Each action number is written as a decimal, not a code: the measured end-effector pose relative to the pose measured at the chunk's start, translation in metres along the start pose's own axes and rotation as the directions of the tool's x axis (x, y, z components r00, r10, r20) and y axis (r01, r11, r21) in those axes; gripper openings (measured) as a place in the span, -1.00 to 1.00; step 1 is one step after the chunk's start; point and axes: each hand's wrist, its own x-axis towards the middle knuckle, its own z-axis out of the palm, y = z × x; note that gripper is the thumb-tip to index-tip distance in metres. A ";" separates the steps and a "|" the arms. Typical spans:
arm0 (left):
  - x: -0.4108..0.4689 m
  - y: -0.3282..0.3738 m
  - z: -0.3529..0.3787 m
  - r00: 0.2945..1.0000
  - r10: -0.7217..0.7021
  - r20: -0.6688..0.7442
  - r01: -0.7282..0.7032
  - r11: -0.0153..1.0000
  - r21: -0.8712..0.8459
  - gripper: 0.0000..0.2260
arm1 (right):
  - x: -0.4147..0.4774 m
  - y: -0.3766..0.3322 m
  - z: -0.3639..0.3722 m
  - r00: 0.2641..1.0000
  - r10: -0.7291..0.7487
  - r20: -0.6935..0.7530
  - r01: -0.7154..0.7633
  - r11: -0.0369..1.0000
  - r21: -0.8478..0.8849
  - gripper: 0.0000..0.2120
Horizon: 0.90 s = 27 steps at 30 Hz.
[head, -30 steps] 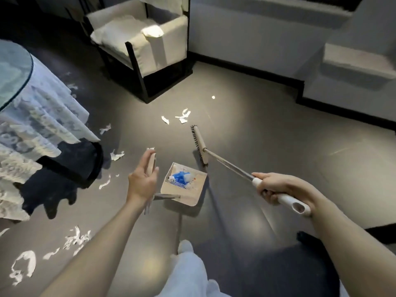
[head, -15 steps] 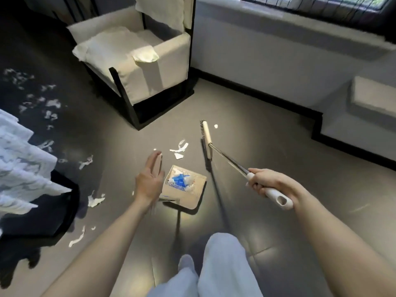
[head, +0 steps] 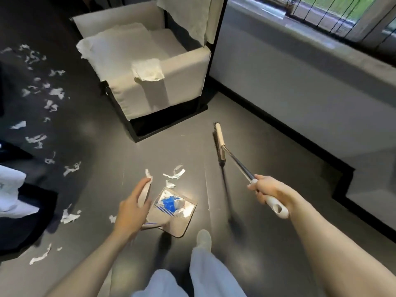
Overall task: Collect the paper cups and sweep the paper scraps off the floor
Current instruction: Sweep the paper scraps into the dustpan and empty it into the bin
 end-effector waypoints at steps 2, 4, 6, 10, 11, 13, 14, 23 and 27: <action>0.010 0.004 -0.001 1.000 -0.017 -0.013 0.017 1.000 0.026 -0.54 | 0.022 -0.024 -0.014 1.000 -0.002 -0.026 -0.001 0.993 -0.120 -0.67; 0.014 0.004 -0.003 0.999 -0.047 -0.023 0.048 0.998 0.048 -0.56 | 0.044 -0.039 -0.020 0.999 -0.018 -0.042 0.007 0.967 -0.254 -0.75; 0.012 0.001 -0.005 0.995 -0.089 -0.036 0.091 0.994 0.053 -0.57 | 0.065 -0.048 -0.018 0.998 -0.024 -0.054 0.003 0.932 -0.363 -0.74; 0.001 -0.002 -0.004 0.991 -0.129 -0.038 0.129 0.992 0.014 -0.57 | 0.092 -0.061 0.010 0.999 0.037 0.003 -0.030 0.855 -0.518 -0.74; 0.000 -0.002 -0.004 0.991 -0.127 -0.042 0.127 0.992 0.000 -0.55 | 0.094 -0.064 0.022 0.998 0.053 0.026 -0.030 0.836 -0.549 -0.72; -0.001 -0.003 -0.007 0.990 -0.128 -0.059 0.127 0.992 -0.022 -0.51 | 0.089 -0.072 0.051 0.994 0.072 0.083 -0.007 0.796 -0.605 -0.74; -0.002 -0.006 -0.009 0.988 -0.133 -0.074 0.130 0.991 -0.035 -0.50 | 0.082 -0.075 0.066 0.991 0.077 0.112 0.008 0.790 -0.613 -0.76; -0.047 -0.066 -0.067 0.960 -0.185 -0.208 0.167 0.981 -0.103 -0.41 | -0.003 -0.078 0.214 0.941 0.127 0.312 0.139 0.698 -0.702 -0.83; -0.080 -0.104 -0.100 0.953 -0.201 -0.227 0.174 0.975 -0.134 -0.47 | -0.035 -0.059 0.281 0.923 0.157 0.352 0.182 0.627 -0.757 -0.80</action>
